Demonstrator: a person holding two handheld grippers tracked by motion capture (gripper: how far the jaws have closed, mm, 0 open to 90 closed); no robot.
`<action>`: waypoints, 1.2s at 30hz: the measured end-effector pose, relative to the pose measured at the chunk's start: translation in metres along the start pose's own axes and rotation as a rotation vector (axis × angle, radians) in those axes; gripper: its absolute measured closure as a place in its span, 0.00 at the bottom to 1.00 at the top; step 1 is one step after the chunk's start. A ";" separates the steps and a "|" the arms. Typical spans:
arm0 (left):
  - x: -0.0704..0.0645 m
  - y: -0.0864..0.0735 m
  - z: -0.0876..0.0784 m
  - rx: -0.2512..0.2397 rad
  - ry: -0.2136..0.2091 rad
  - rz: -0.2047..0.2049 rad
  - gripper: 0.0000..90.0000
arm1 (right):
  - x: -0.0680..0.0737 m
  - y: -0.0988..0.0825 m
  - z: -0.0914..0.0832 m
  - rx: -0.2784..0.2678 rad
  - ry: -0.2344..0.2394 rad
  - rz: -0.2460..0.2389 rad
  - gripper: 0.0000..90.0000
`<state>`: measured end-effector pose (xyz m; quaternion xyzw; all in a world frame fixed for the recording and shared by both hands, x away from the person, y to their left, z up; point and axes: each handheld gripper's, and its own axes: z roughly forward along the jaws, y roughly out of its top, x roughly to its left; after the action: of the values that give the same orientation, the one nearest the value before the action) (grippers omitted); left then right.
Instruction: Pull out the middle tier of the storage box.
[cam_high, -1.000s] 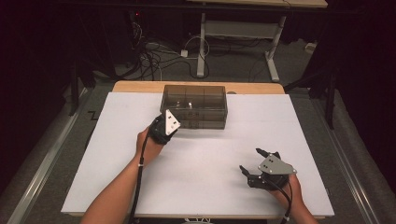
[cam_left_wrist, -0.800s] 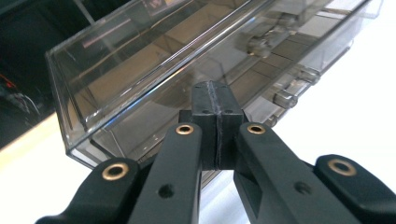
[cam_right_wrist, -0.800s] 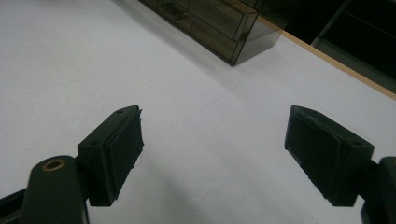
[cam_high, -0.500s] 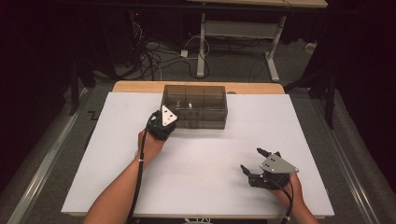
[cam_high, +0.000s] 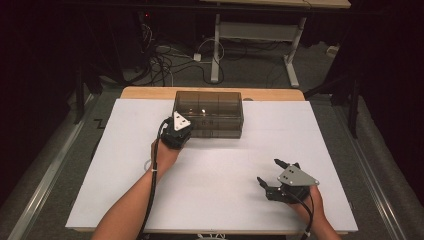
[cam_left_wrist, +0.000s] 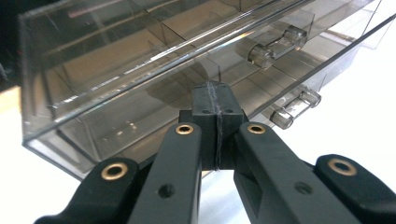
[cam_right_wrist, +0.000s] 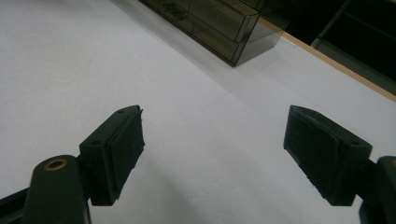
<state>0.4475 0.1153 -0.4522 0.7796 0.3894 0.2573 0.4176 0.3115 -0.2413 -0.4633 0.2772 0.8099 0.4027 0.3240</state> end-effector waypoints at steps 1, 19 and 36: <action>0.000 0.000 0.001 0.015 -0.004 -0.006 0.97 | 0.000 0.000 0.000 0.000 0.001 0.001 0.23; 0.013 -0.009 0.004 0.101 -0.028 0.012 0.93 | -0.001 -0.001 -0.002 0.000 0.000 0.004 0.24; 0.021 -0.016 -0.010 0.143 -0.088 0.024 0.95 | -0.002 -0.002 0.000 0.009 0.002 -0.003 0.24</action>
<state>0.4460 0.1427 -0.4586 0.8227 0.3787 0.1994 0.3742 0.3127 -0.2440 -0.4644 0.2771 0.8123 0.3990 0.3227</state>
